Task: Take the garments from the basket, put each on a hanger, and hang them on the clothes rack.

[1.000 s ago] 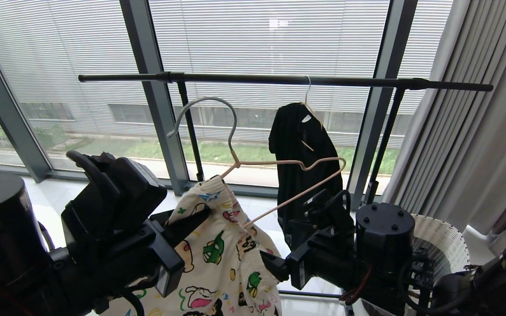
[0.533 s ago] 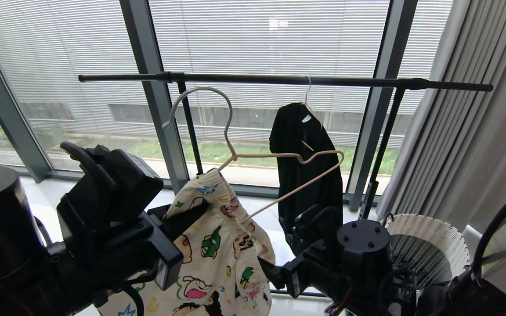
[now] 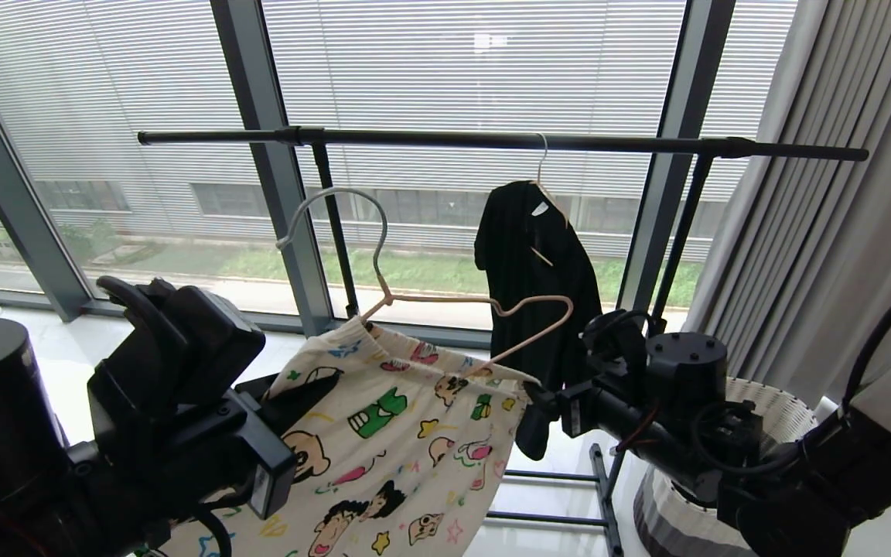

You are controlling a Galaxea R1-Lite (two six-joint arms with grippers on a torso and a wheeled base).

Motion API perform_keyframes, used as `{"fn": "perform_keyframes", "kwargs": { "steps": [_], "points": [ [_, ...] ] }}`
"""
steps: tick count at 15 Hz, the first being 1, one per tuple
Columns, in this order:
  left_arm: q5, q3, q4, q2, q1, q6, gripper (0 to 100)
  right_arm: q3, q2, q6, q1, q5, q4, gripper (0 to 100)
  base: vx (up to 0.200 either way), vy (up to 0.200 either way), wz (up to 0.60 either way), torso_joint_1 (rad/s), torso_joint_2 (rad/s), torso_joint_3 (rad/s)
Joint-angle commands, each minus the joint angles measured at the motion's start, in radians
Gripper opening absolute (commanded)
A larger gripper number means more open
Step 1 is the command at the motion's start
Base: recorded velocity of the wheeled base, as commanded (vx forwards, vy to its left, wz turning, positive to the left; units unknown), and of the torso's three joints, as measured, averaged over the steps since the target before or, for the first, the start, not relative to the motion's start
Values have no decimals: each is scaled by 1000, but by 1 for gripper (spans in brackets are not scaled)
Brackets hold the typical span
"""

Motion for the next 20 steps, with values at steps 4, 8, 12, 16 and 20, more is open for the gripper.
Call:
{"fn": "perform_keyframes", "kwargs": {
  "steps": [4,8,12,16,20],
  "points": [
    [0,77,0,-76,-1,5,0,-27,-39,-33,-103,3,3,100,0,0,0,0,0,0],
    [2,133,3,-102,-1,19,0,-29,-61,-39,-114,3,5,100,0,0,0,0,0,0],
    [8,168,4,-26,-1,32,0,-35,-127,-40,-116,25,34,100,0,0,0,0,0,0],
    [60,125,-2,86,16,-14,0,-75,-312,-50,-120,135,216,100,0,0,0,0,0,0],
    [63,103,-83,115,51,-35,0,-6,-596,-129,-85,316,471,100,0,0,0,0,0,0]
  ]
}}
